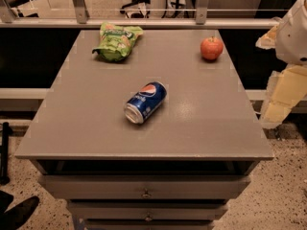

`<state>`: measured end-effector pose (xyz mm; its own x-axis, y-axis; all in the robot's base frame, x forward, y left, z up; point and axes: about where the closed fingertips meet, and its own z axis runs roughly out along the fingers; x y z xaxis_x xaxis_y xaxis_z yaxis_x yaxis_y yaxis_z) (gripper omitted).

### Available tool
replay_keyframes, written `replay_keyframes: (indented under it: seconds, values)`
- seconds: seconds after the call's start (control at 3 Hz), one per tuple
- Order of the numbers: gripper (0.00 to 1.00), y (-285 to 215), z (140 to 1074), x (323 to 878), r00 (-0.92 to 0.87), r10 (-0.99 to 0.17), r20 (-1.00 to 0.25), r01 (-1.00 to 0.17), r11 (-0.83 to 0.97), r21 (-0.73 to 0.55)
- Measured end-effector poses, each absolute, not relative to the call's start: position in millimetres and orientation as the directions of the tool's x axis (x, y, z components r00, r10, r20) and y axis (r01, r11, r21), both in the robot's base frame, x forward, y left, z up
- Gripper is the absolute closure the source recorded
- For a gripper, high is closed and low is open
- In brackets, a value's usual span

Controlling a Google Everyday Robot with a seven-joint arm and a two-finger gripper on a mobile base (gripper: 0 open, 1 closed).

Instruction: Place pepsi can upright

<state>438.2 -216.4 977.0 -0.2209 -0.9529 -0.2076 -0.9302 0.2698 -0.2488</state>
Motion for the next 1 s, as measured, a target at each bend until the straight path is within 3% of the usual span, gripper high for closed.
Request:
replay_keyframes:
  seconds: [0.33,1.0]
  values:
    - [0.00,-216,977,438,-0.221,-0.953,-0.208,-0.930,0.270,-0.249]
    - [0.00,-152,959,498,0.042,-0.953,-0.302,-0.953,0.053,-0.300]
